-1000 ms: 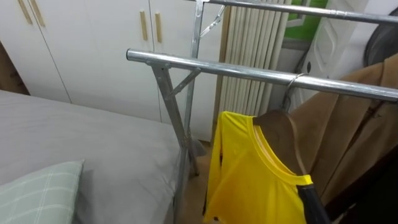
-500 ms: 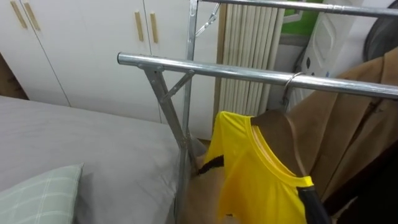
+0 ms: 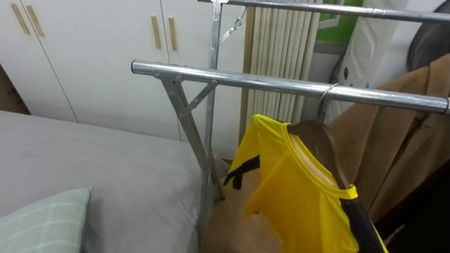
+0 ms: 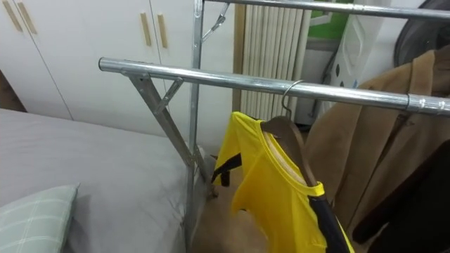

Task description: Hang clothes

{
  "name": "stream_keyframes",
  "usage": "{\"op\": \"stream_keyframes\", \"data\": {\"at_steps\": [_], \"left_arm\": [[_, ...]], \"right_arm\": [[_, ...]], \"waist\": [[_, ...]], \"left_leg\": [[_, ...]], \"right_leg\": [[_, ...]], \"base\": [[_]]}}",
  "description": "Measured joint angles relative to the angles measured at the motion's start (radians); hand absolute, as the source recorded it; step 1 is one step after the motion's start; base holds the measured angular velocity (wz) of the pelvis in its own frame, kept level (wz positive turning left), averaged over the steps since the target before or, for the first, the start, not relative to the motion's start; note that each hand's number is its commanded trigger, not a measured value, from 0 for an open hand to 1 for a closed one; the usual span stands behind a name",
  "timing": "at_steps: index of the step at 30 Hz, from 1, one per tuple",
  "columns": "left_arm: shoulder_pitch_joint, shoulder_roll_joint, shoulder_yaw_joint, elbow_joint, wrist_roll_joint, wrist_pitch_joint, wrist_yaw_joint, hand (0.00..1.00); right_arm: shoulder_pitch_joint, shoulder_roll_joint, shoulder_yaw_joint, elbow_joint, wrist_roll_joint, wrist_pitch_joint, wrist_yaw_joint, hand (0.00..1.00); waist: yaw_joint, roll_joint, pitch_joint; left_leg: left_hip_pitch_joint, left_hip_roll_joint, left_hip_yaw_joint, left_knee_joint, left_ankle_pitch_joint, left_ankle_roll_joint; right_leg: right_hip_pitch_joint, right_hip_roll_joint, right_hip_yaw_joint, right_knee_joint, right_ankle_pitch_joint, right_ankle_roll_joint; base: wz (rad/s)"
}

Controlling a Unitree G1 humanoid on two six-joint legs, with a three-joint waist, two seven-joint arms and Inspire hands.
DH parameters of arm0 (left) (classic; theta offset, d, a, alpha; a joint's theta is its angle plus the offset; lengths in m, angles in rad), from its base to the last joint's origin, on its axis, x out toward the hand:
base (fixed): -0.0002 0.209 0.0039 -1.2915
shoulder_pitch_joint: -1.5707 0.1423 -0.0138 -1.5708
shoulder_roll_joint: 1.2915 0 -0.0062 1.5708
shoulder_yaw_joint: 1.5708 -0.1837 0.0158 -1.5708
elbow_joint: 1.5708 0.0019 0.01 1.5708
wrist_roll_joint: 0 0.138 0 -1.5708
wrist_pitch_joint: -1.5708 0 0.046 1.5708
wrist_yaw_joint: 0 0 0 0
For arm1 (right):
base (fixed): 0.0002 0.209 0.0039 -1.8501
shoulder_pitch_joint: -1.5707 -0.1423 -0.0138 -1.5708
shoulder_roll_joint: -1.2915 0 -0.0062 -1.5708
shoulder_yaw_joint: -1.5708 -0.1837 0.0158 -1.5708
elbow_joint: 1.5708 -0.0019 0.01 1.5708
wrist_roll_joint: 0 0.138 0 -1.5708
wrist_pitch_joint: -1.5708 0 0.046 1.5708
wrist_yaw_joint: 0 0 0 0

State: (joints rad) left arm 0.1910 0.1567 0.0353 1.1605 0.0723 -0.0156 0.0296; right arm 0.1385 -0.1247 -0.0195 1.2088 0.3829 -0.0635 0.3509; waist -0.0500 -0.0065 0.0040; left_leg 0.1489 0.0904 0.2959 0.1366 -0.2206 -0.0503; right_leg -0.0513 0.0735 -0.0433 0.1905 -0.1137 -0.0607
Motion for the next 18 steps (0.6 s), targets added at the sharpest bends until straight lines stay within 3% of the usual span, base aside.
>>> {"op": "stream_keyframes", "data": {"at_steps": [4,13,17,18], "left_arm": [[0.000,0.000,-0.001,0.000,-0.002,0.000,0.000,0.00],[-0.002,-0.003,-0.001,-0.001,-0.001,-0.002,0.001,0.00],[-0.004,-0.003,-0.001,-0.003,0.000,-0.009,0.000,0.00],[-0.007,-0.005,-0.001,-0.004,0.000,-0.010,0.000,0.00]], "right_arm": [[0.000,0.000,0.000,0.000,0.000,0.000,0.000,0.00],[-0.021,-0.004,0.000,0.006,-0.045,0.001,0.000,0.00],[-0.025,-0.005,0.002,-0.002,-0.075,0.001,0.001,0.00],[-0.030,-0.007,0.003,-0.002,-0.089,0.001,0.001,0.00]], "waist": [[0.000,0.000,-0.0001],[0.003,0.007,0.0028],[0.003,0.014,0.0042],[0.003,0.023,0.0007]], "left_leg": [[0.001,0.000,-0.001,0.001,0.000,0.000],[-0.001,0.003,-0.054,0.015,0.000,0.000],[-0.024,0.005,-0.084,0.034,0.000,-0.001],[-0.034,0.005,-0.094,0.038,0.001,-0.002]], "right_leg": [[0.001,0.000,-0.001,0.000,0.000,-0.001],[0.017,-0.003,-0.031,-0.001,-0.006,-0.009],[0.016,-0.012,-0.071,0.002,-0.015,-0.023],[0.014,-0.018,-0.093,0.001,-0.015,-0.024]], "base": [[0.00],[0.09],[0.22],[0.34]]}}
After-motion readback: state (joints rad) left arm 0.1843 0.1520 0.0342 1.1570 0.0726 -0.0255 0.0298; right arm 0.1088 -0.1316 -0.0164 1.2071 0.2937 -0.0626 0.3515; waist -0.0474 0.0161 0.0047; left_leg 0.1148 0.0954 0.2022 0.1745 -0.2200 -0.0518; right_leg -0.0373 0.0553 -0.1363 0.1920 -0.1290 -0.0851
